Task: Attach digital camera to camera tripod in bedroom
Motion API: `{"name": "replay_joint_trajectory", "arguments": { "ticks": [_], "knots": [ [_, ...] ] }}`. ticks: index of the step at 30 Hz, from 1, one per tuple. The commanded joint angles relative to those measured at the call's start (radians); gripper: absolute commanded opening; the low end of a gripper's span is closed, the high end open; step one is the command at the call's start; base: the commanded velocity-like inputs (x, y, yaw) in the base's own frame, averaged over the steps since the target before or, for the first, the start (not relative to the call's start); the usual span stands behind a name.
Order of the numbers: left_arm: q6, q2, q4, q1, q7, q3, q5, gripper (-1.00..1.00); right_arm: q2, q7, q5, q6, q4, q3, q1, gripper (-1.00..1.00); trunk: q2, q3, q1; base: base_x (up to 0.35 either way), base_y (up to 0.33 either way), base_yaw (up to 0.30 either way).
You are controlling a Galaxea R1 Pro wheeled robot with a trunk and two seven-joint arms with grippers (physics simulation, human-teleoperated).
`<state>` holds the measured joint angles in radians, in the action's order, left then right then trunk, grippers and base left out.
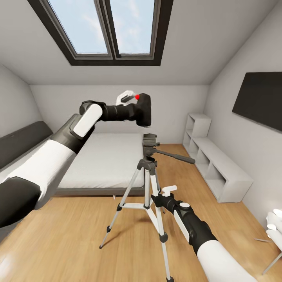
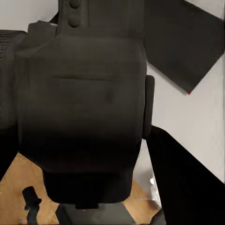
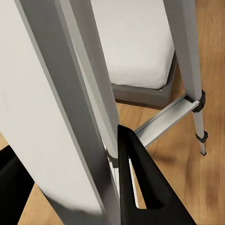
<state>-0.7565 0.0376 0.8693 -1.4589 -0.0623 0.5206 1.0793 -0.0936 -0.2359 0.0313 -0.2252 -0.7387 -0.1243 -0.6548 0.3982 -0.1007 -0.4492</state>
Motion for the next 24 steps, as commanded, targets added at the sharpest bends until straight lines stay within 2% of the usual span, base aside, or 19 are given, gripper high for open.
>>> {"name": "replay_joint_trajectory", "arguments": {
  "ticks": [1,2,7,9,10,12,13,20,24],
  "knots": [
    [0.025,0.076,0.005,-0.001,-0.047,0.004,-0.004,-1.0,0.0,-0.003,-0.004,-0.008,0.001,0.002,0.0,-1.0,0.002,-0.003,-0.001,0.0,0.0,0.0],
    [0.029,0.103,0.023,-0.001,-0.053,0.006,-0.006,-1.0,0.0,-0.002,-0.004,-0.007,0.001,0.002,0.0,-1.0,0.002,-0.003,-0.001,0.0,0.0,0.0],
    [0.024,0.12,0.067,-0.001,-0.038,0.012,-0.024,-1.0,0.0,-0.002,-0.004,-0.007,0.001,0.002,0.0,-1.0,0.002,-0.003,-0.001,0.0,0.0,0.0],
    [0.017,0.129,0.08,-0.001,-0.038,0.015,-0.057,-1.0,0.0,-0.002,-0.004,-0.006,0.001,0.002,0.0,-1.0,0.002,-0.003,-0.001,0.021,0.0,0.0],
    [0.014,0.136,0.094,-0.001,-0.045,0.021,-0.086,-1.0,0.0,-0.002,-0.004,-0.006,0.001,0.002,0.0,-1.0,0.002,-0.003,-0.001,0.093,0.0,0.0],
    [0.012,0.14,0.104,-0.001,-0.055,0.028,-0.102,-1.0,0.0,-0.002,-0.004,-0.006,0.001,0.002,0.0,-1.0,0.002,-0.003,-0.001,0.111,0.0,0.0],
    [0.009,0.149,0.132,-0.001,-0.082,0.04,-0.12,-1.0,0.0,-0.002,-0.004,-0.006,0.001,0.002,0.0,-1.0,0.002,-0.003,-0.001,0.139,0.0,0.0],
    [0.006,0.187,0.208,-0.001,-0.118,0.047,-0.132,-1.0,0.0,-0.002,-0.004,-0.006,0.001,0.002,0.0,-1.0,0.002,-0.003,-0.001,0.057,0.0,0.0],
    [0.004,0.195,0.246,-0.001,-0.121,0.047,-0.132,-1.0,0.0,-0.002,-0.004,-0.006,0.001,0.002,0.0,-1.0,0.002,-0.003,-0.001,0.006,0.0,0.0]
  ]
}}
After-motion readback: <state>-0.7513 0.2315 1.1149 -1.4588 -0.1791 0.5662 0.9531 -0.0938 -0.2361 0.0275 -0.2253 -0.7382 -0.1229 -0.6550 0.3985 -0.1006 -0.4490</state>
